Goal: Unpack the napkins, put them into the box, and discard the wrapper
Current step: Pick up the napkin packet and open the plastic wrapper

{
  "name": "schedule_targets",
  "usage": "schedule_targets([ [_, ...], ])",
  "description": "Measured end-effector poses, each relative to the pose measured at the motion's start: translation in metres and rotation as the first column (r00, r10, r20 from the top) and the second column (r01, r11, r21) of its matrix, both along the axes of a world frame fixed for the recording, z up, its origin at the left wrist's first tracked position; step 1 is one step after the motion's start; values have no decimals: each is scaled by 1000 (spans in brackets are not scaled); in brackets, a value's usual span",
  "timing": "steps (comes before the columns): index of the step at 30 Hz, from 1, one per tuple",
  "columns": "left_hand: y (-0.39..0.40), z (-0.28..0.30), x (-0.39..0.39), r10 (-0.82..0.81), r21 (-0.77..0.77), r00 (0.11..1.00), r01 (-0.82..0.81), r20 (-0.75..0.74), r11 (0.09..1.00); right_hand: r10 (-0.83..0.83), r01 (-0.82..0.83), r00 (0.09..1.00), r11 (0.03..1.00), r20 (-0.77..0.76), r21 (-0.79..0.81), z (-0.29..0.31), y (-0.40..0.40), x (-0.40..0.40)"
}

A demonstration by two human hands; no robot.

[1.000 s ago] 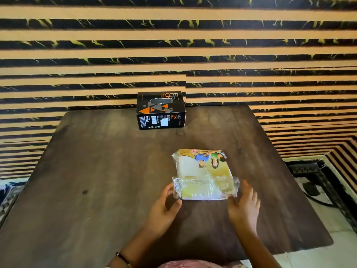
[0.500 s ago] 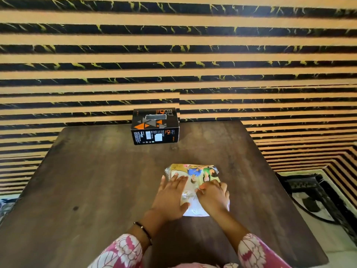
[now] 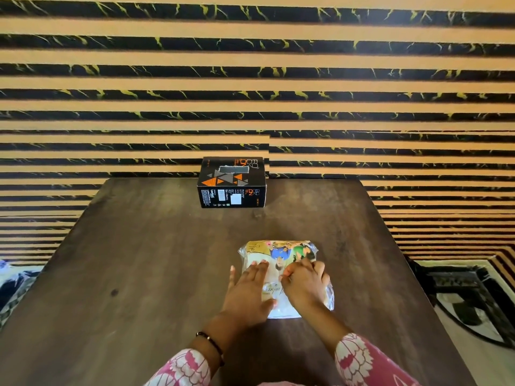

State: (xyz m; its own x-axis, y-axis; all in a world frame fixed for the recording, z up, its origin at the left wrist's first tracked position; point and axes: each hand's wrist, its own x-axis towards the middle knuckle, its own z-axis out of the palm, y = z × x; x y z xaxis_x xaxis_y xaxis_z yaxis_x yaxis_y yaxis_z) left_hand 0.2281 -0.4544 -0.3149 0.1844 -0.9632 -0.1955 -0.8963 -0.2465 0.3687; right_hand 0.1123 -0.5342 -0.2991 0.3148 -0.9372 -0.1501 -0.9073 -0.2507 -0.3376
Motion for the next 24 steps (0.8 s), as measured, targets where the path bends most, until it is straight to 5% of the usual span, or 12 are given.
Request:
schedule_targets([
  [4,2,0,-4,-4,12,999,3,39,1000,207,-203,977,976,49,-77,-6,-2,-8],
  [8,2,0,-7,14,13,1000,-14,25,1000,47,-58,956,998,288,32,-6,-8,-8],
  [12,2,0,-10,29,23,999,-29,14,999,103,-147,956,979,273,143,0,-20,-6],
  [15,-1,2,-12,41,37,999,-42,19,998,64,-150,902,974,426,172,7,-22,-11],
  [19,-26,9,-10,39,56,996,-44,85,997,76,-127,839,990,539,57,25,-30,-24],
  [24,-50,21,-8,-19,-2,999,20,31,1000,399,-319,840,912,367,-259,39,-34,-55],
])
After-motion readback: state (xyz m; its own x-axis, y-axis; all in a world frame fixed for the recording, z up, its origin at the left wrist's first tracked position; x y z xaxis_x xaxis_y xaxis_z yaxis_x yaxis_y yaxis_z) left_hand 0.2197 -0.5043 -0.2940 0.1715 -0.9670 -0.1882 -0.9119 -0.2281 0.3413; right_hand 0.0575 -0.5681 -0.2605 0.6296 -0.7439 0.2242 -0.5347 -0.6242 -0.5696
